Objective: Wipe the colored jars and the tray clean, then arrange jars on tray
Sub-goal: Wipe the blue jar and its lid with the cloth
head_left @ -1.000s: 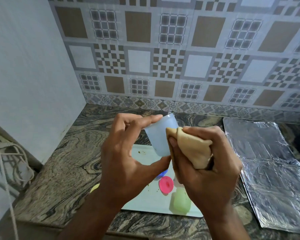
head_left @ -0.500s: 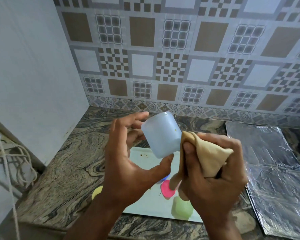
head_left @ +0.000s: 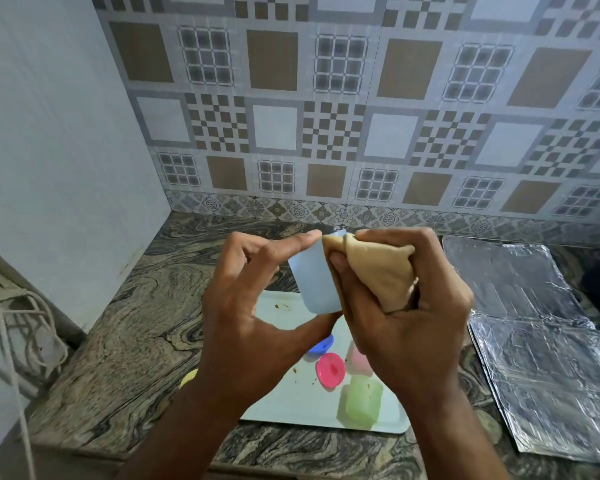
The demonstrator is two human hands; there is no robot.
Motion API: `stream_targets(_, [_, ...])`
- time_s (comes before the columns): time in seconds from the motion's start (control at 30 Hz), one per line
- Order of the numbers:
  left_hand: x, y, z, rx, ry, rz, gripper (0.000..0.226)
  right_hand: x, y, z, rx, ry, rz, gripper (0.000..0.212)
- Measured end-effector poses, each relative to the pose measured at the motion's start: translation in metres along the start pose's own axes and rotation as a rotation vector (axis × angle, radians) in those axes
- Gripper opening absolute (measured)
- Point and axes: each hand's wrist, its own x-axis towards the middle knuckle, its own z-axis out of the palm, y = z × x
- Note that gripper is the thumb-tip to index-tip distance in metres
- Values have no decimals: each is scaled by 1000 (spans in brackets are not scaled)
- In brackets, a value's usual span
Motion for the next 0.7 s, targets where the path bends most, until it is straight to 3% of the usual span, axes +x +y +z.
stream_targets(0.23, [-6, -4, -1, -180, 54, -69, 76, 3, 12, 2, 109, 122, 185, 19])
stream_targets(0.37, [-2, -9, 1, -361, 111, -200, 75, -14, 3, 5, 192, 211, 146, 18])
stream_targets(0.53, [-3, -1, 6, -510, 62, -181, 80, -30, -5, 11, 208, 207, 121, 21])
stream_targets(0.7, [2, -5, 3, -444, 63, -173, 72, -27, -4, 7, 125, 164, 47, 25])
